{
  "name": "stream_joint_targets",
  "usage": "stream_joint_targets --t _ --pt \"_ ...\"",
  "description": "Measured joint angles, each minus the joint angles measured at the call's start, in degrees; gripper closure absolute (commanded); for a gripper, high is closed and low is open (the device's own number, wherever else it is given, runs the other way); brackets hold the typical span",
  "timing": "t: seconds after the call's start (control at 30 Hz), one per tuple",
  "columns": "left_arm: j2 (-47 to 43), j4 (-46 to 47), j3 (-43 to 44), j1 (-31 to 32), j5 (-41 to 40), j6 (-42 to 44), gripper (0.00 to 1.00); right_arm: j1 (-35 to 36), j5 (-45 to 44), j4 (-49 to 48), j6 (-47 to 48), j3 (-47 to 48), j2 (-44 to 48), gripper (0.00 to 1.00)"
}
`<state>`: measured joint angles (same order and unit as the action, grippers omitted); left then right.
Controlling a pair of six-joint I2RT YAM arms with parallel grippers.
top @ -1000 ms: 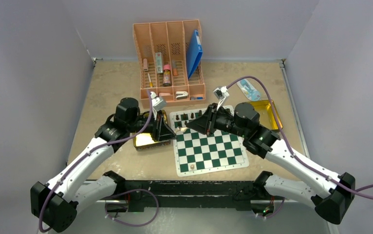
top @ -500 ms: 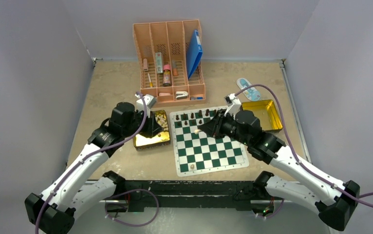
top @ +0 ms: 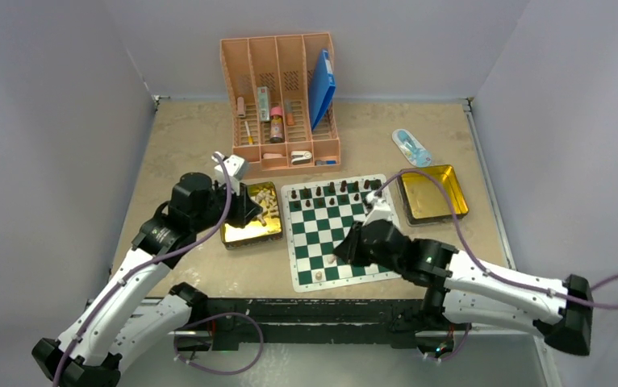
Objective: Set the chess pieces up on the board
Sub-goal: Place the chess piece on the chessboard.
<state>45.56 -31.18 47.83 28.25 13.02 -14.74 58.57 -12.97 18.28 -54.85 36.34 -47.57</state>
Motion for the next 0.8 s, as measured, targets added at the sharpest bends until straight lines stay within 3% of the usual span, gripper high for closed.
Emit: stream_joint_targets --t 0.2,0.3,0.47,0.8 --pt "-2.5 0.1 0.0 0.0 -1.4 0.6 1.0 23.1 -13.8 9.9 -13.5 8.4 -16.8 0.93" --pt "-2.6 0.0 0.0 0.0 -2.3 0.6 1.0 29.4 -18.2 15.0 -19.3 12.9 -25.7 0.91" --pt "-5.0 0.1 -0.2 0.0 -4.2 0.6 1.0 31.6 -23.6 23.4 -26.8 16.4 -31.8 0.9" --pt "-6.9 -0.2 -0.2 0.0 -6.7 0.6 1.0 28.4 -27.0 32.1 -30.0 16.4 -21.0 0.87"
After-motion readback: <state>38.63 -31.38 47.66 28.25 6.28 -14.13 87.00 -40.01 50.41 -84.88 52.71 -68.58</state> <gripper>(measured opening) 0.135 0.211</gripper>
